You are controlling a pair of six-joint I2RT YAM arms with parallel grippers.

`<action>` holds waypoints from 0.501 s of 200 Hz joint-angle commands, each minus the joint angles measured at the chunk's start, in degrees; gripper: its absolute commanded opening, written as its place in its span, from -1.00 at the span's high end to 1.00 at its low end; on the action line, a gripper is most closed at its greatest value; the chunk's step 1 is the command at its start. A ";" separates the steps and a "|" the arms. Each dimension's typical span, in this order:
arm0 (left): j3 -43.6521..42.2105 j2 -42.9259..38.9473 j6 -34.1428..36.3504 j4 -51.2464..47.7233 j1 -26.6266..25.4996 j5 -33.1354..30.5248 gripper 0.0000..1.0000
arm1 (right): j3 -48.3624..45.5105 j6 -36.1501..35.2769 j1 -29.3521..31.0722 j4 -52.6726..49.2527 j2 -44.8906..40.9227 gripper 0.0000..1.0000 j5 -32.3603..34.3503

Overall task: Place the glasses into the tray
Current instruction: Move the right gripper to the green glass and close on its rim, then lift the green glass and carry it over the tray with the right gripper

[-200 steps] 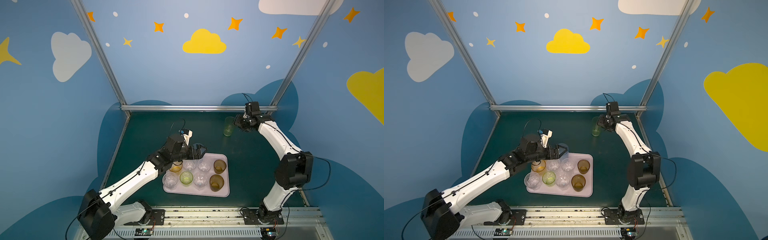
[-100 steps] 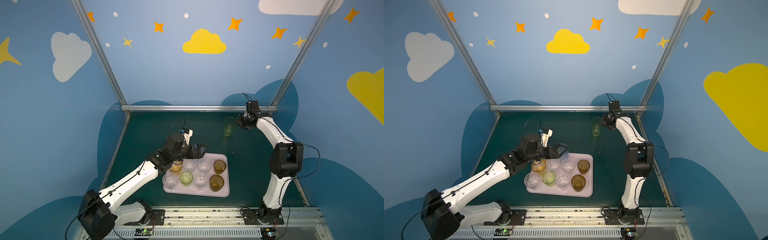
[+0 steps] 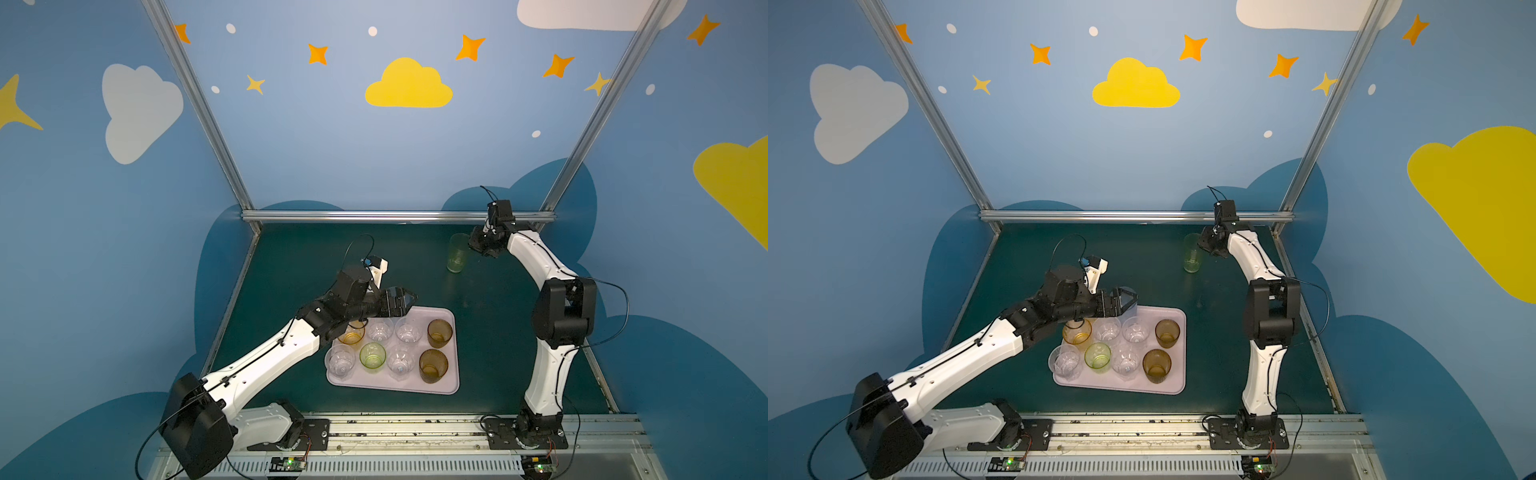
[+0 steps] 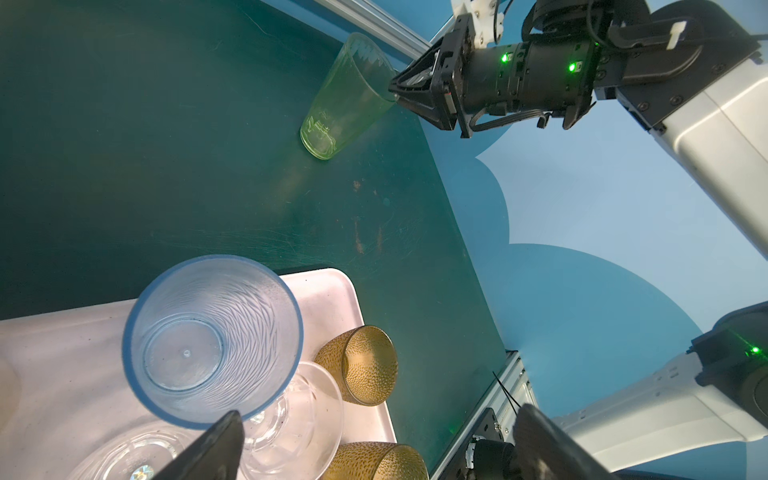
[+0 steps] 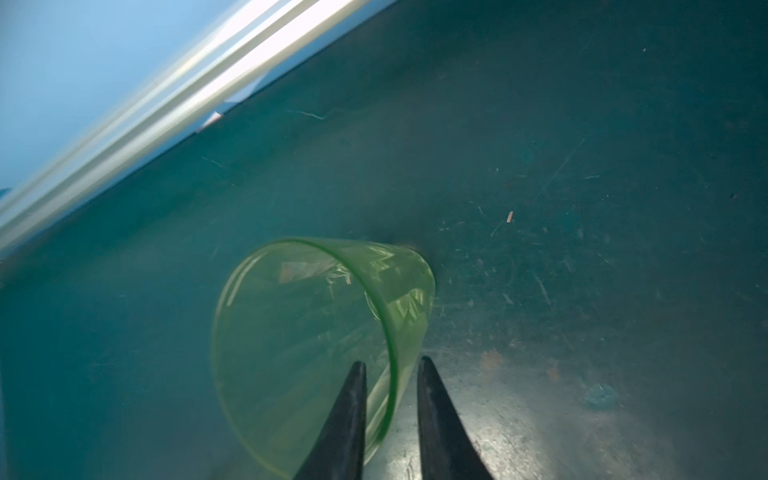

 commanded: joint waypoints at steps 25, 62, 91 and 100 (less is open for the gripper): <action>1.66 0.58 1.11 -1.10 -0.12 -0.74 -0.99 | 2.97 -0.82 0.25 -2.06 1.91 0.65 0.06; 1.79 1.04 1.18 -1.29 -0.09 -0.68 -0.99 | 3.16 -1.27 0.61 -2.64 2.03 0.85 0.99; 1.88 1.47 1.63 -1.83 -0.06 -0.95 -0.99 | 3.22 -1.62 1.07 -2.34 1.61 0.95 1.40; 2.05 1.66 1.77 -2.14 -0.07 -0.97 -0.99 | 3.41 -1.63 1.16 -2.42 1.65 0.96 1.20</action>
